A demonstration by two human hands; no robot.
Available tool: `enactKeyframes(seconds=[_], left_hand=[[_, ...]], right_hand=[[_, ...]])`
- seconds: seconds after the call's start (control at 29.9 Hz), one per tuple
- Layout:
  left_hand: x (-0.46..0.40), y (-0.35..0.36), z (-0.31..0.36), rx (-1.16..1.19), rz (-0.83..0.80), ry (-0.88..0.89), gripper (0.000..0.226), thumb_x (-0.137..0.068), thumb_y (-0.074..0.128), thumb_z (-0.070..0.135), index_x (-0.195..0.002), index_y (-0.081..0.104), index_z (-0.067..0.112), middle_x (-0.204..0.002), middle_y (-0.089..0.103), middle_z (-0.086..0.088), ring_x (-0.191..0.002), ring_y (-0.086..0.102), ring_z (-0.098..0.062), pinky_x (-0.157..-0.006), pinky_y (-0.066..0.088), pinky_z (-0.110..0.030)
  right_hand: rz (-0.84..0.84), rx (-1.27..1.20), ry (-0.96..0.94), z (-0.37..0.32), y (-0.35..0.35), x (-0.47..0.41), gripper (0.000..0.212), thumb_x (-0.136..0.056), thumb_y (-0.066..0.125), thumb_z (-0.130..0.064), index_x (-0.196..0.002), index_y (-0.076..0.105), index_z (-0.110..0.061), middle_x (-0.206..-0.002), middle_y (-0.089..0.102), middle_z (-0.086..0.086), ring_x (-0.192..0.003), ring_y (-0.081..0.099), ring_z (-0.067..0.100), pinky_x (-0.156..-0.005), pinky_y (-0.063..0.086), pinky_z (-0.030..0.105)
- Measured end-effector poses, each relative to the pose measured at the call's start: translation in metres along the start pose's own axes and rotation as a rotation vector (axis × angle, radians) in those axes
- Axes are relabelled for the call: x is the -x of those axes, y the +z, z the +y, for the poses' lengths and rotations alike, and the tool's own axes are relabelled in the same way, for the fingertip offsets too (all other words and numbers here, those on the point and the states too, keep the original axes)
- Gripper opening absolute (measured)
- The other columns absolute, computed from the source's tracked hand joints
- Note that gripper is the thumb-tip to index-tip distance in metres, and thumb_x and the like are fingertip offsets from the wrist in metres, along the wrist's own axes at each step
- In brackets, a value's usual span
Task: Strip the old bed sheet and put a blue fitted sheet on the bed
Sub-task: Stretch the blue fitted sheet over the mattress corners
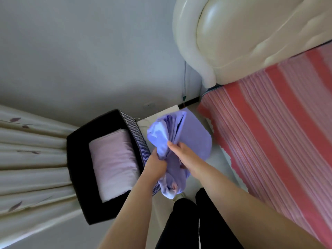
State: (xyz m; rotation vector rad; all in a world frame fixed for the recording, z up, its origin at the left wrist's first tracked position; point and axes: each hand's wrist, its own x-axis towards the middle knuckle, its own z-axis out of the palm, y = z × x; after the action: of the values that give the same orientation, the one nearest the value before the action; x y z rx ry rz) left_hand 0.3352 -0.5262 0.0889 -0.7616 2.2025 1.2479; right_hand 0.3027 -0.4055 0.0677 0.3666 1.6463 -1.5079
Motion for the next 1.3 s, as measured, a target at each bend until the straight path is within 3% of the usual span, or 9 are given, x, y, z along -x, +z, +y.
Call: enactKeyframes(seconds=[0.17,0.3,0.43,0.53,0.63,0.8,1.1,1.2,1.3], left_hand=[[0.037,-0.005,0.033,0.118,-0.318,0.25,0.031,-0.088,0.066,0.018,-0.118,0.06,0.008,-0.107,0.067,-0.003,-0.092,0.061,-0.01,-0.078,0.05,-0.013],[0.067,0.022,0.071,0.201,-0.418,0.273,0.034,-0.093,0.053,0.046,-0.101,0.063,0.016,-0.095,0.068,0.002,-0.084,0.062,-0.01,-0.075,0.056,-0.03],[0.116,0.073,0.128,0.276,-0.457,0.391,0.078,-0.065,0.067,0.068,-0.117,0.049,0.013,-0.114,0.067,-0.004,-0.102,0.067,-0.017,-0.093,0.052,-0.046],[0.158,0.116,0.175,0.358,-0.511,0.474,0.089,-0.068,0.074,0.058,-0.137,0.034,0.018,-0.124,0.062,-0.005,-0.107,0.065,-0.016,-0.095,0.051,-0.037],[0.207,0.164,0.224,0.412,-0.573,0.663,0.032,-0.092,0.061,0.026,-0.121,0.051,0.018,-0.111,0.068,-0.001,-0.101,0.067,-0.011,-0.082,0.053,-0.022],[0.275,0.263,0.29,0.429,-0.567,0.766,0.018,-0.09,0.05,0.037,-0.093,0.064,0.027,-0.105,0.067,-0.006,-0.1,0.063,-0.02,-0.093,0.051,-0.043],[0.336,0.439,0.305,0.552,-0.527,0.527,0.03,-0.089,0.041,-0.011,-0.076,0.053,0.013,-0.061,0.058,-0.002,-0.05,0.054,-0.005,-0.059,0.047,-0.027],[0.355,0.469,0.295,0.586,-0.641,0.427,0.026,-0.093,0.04,-0.004,-0.076,0.051,0.012,-0.05,0.059,0.004,-0.049,0.057,-0.01,-0.05,0.049,-0.019],[0.362,0.493,0.286,0.514,-0.762,0.431,0.02,-0.099,0.045,0.018,-0.084,0.056,0.011,-0.068,0.065,-0.005,-0.065,0.065,-0.016,-0.065,0.054,-0.031]], right_hand=[[0.357,-0.144,-0.212,-0.007,-0.008,0.052,0.012,-0.095,0.054,-0.029,-0.1,0.062,-0.021,-0.101,0.068,0.004,-0.097,0.064,0.02,-0.09,0.05,0.034],[0.531,-0.306,-0.328,-0.005,-0.039,0.111,0.016,-0.096,0.054,-0.025,-0.09,0.068,-0.018,-0.09,0.072,0.006,-0.085,0.067,0.022,-0.083,0.053,0.039],[0.629,-0.371,-0.475,-0.007,-0.081,0.185,0.016,-0.094,0.057,-0.024,-0.098,0.071,-0.018,-0.09,0.074,0.001,-0.087,0.07,0.014,-0.075,0.055,0.03],[0.699,-0.405,-0.57,-0.009,-0.117,0.243,0.019,-0.096,0.054,-0.029,-0.102,0.07,-0.02,-0.088,0.074,-0.003,-0.081,0.069,0.006,-0.07,0.053,0.024],[0.832,-0.358,-0.647,-0.004,-0.163,0.291,0.024,-0.098,0.046,-0.037,-0.098,0.067,-0.026,-0.083,0.072,-0.005,-0.075,0.067,0.006,-0.066,0.051,0.025],[0.966,-0.43,-0.757,0.015,-0.26,0.38,0.025,-0.1,0.043,-0.034,-0.095,0.066,-0.026,-0.095,0.071,-0.009,-0.09,0.067,0.004,-0.082,0.052,0.024],[1.225,-0.623,-0.659,0.137,-0.399,0.464,0.031,-0.096,0.048,-0.034,-0.117,0.064,-0.018,-0.116,0.067,0.001,-0.109,0.062,0.02,-0.101,0.045,0.043],[1.37,-0.58,-0.615,0.169,-0.42,0.481,0.028,-0.099,0.044,-0.016,-0.124,0.051,-0.007,-0.119,0.06,0.012,-0.105,0.059,0.025,-0.092,0.046,0.036],[1.41,-0.437,-0.717,0.194,-0.432,0.497,0.047,-0.091,0.047,-0.006,-0.136,0.032,-0.008,-0.129,0.045,-0.002,-0.108,0.052,0.01,-0.094,0.042,0.017]])
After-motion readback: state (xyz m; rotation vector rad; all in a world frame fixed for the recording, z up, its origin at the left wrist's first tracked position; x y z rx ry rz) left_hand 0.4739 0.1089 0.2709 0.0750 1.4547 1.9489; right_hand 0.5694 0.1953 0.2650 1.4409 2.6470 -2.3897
